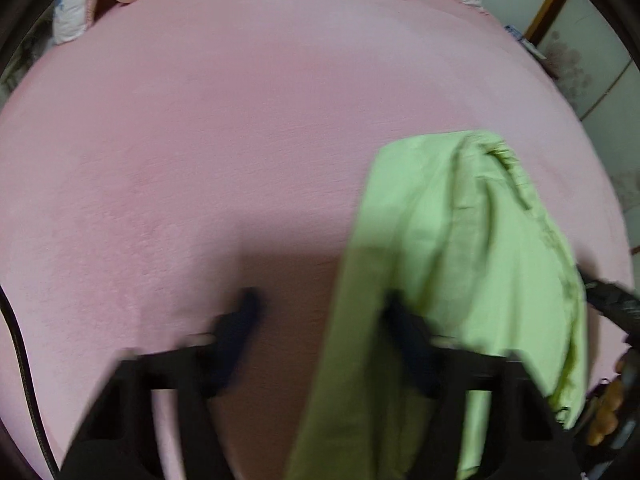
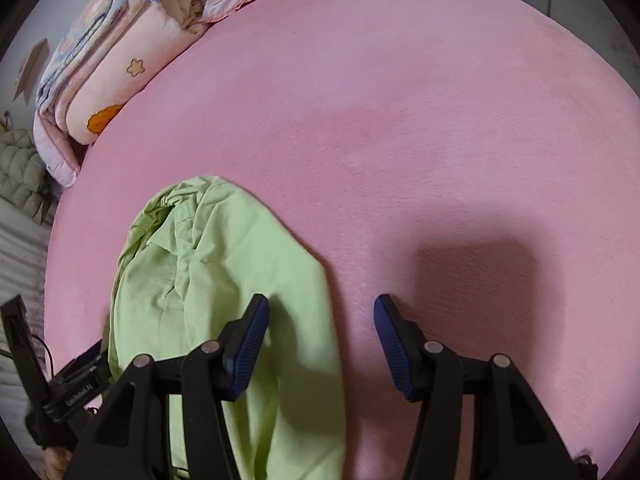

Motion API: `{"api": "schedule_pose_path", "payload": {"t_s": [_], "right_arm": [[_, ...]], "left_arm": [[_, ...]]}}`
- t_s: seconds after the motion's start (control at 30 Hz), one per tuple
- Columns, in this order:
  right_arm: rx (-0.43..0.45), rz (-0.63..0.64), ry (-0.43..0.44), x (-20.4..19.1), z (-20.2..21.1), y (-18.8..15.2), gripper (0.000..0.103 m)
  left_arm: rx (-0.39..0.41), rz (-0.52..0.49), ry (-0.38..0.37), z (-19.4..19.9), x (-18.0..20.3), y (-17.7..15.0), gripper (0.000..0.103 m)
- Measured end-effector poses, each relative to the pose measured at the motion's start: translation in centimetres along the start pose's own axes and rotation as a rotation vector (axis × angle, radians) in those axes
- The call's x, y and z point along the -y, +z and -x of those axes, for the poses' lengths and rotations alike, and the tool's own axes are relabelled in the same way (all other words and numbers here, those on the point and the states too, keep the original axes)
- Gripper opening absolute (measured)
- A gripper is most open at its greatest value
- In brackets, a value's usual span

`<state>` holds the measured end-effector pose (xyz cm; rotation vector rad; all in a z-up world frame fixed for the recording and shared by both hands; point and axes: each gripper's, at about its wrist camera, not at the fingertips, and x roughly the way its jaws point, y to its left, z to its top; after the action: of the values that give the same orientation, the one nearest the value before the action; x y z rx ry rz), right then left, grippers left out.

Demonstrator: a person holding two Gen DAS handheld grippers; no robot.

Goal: Fold large clothes
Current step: 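Grasp the lime-green hood with both grippers, then lift the hood with both grippers and lay it over the folded jacket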

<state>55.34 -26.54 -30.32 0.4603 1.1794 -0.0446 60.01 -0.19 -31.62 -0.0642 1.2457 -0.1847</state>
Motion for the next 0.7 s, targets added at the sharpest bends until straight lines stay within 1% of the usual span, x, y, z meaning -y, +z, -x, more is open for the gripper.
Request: {"api": "schedule_pose_path", "payload": {"t_s": [0.03,0.07,0.1,0.17,0.2,0.27,0.3,0.4,0.47,0.53,0.6,0.67,0.7], "right_arm": [[-0.014,0.029,0.013,-0.5,-0.3,0.0,0.004],[-0.035,0.051,0.021,-0.9,-0.6,0.0,0.002],[-0.030,0.077,0.002,-1.3,-0.5,0.0,0.002],[0.032,0.149,-0.028,-2.6,0.8,-0.3,0.001],[0.061,0.157,-0.021,-3.0,1.6,-0.3,0.001],[0.168,0.192,0.029,-3.9,4.6,-1.0,0.001],[0.224,0.224,0.037,-4.5,6.3,-1.5,0.001],[0.381,0.317,0.083,-5.7,11.3,-4.3,0.001],[0.459,0.362,0.124,-5.6,14.3,-6.6,0.001],[0.517,0.391,0.166,-4.9,17.1,-9.5,0.001],[0.542,0.396,0.202,-3.7,19.0,-12.1,0.001],[0.548,0.414,0.210,-2.5,20.2,-14.8,0.001],[0.546,0.420,0.202,-1.8,20.6,-15.8,0.001]], "left_arm": [[-0.009,0.000,-0.030,0.0,0.4,0.2,0.006],[-0.012,-0.003,-0.021,0.1,0.9,0.3,0.006],[0.004,-0.016,0.011,0.4,1.4,0.3,0.005],[0.053,-0.020,0.030,1.3,2.1,0.2,0.004],[0.089,-0.015,0.017,2.2,2.2,0.0,0.004],[0.165,-0.007,-0.011,4.3,2.2,-0.4,0.004],[0.212,-0.008,-0.033,5.6,2.1,-0.9,0.004],[0.336,-0.011,-0.124,9.8,0.9,-3.3,0.004],[0.375,-0.011,-0.164,12.3,-0.1,-5.1,0.004],[0.392,-0.001,-0.207,14.0,-1.5,-7.9,0.004],[0.388,-0.003,-0.217,15.1,-2.5,-10.6,0.004],[0.373,-0.010,-0.220,15.6,-3.7,-13.3,0.004],[0.350,-0.019,-0.218,15.6,-4.4,-15.1,0.004]]}}
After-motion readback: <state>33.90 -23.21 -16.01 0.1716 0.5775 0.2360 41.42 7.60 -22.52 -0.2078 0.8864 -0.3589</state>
